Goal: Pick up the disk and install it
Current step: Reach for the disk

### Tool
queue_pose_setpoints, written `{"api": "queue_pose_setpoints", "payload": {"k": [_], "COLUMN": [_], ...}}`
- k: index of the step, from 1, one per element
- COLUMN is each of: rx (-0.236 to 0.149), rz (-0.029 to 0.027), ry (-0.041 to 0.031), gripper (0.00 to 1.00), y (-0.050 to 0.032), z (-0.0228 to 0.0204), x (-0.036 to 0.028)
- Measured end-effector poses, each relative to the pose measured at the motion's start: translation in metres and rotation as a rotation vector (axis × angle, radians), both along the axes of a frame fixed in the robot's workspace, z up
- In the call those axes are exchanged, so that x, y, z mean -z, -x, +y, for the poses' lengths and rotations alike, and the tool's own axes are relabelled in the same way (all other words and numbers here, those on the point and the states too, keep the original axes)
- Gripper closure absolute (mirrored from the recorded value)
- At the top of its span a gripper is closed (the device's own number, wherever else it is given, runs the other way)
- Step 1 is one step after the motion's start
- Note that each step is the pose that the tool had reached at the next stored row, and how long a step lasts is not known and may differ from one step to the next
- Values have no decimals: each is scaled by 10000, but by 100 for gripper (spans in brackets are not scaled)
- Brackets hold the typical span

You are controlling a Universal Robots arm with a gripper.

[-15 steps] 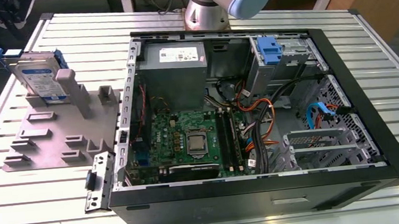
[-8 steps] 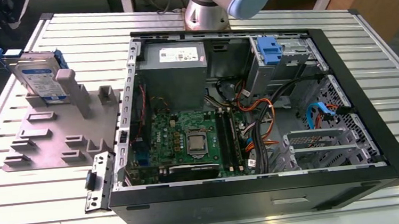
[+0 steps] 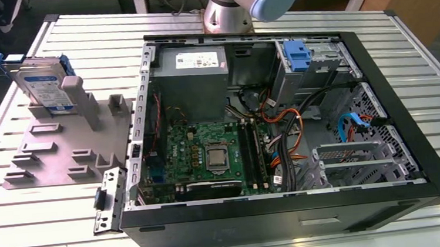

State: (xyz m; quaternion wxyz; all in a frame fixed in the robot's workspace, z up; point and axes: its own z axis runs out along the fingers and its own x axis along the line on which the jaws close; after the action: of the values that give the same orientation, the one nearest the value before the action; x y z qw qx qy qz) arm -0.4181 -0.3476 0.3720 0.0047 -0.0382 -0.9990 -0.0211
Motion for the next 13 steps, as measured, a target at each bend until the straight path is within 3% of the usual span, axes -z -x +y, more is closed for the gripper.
{"api": "queue_pose_setpoints", "payload": {"k": [6, 13], "rx": [0, 0], "rz": [0, 1], "ry": [1, 1], "gripper": [89, 89], "y": [76, 82], "z": [3, 3], "x": [9, 9]}}
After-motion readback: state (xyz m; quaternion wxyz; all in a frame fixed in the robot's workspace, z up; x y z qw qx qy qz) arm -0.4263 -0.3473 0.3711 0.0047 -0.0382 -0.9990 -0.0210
